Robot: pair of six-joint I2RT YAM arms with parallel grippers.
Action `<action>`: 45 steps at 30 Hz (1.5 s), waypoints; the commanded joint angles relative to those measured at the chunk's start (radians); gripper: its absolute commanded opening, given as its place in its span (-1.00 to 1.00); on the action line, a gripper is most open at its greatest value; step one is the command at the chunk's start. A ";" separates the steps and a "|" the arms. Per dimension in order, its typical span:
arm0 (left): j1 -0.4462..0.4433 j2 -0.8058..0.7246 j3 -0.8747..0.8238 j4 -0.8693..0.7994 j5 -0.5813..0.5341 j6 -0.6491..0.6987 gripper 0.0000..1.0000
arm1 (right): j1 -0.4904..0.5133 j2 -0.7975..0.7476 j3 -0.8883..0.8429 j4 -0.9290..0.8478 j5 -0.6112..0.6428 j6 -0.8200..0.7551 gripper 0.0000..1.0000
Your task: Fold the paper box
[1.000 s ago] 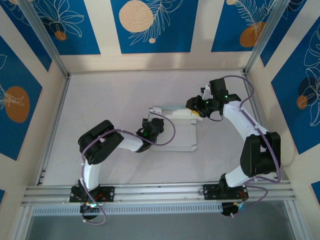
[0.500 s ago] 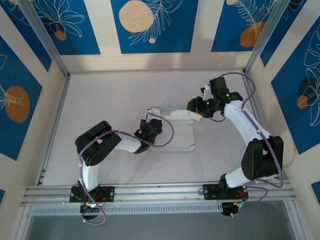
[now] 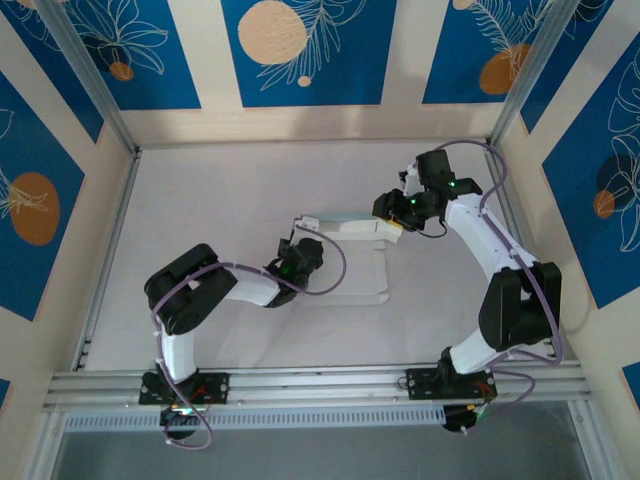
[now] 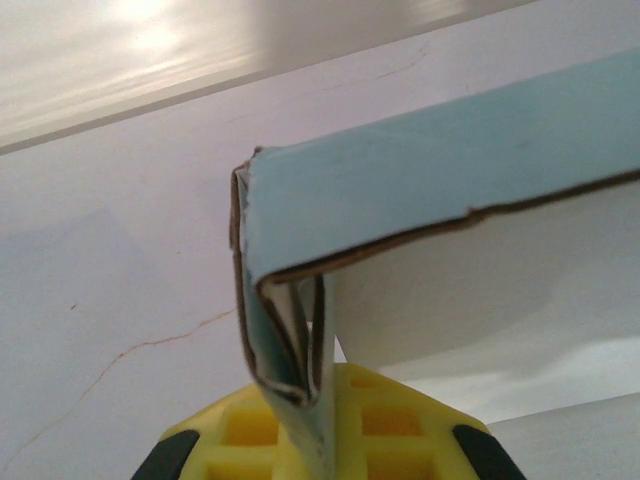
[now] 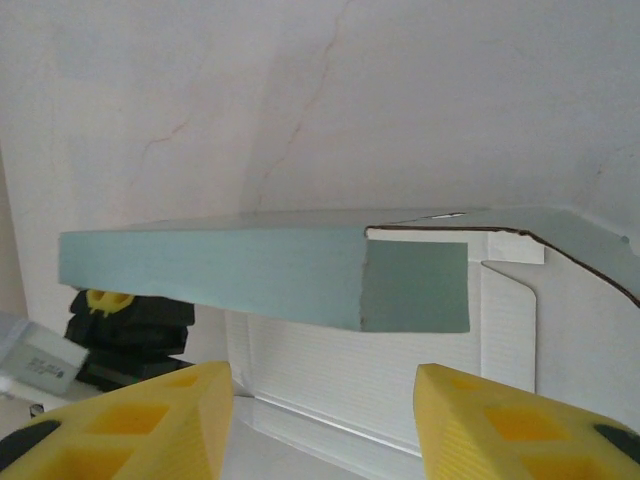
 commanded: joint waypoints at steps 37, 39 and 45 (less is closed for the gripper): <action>-0.006 0.014 -0.056 0.040 0.019 0.025 -1.00 | -0.065 0.096 -0.323 0.804 -0.548 0.537 -0.70; -0.006 0.014 -0.057 0.041 0.016 0.025 -1.00 | -0.063 0.099 -0.333 0.825 -0.547 0.550 -0.75; -0.007 0.012 -0.056 0.043 0.005 0.031 -1.00 | -0.063 0.083 -0.341 0.780 -0.517 0.511 -0.76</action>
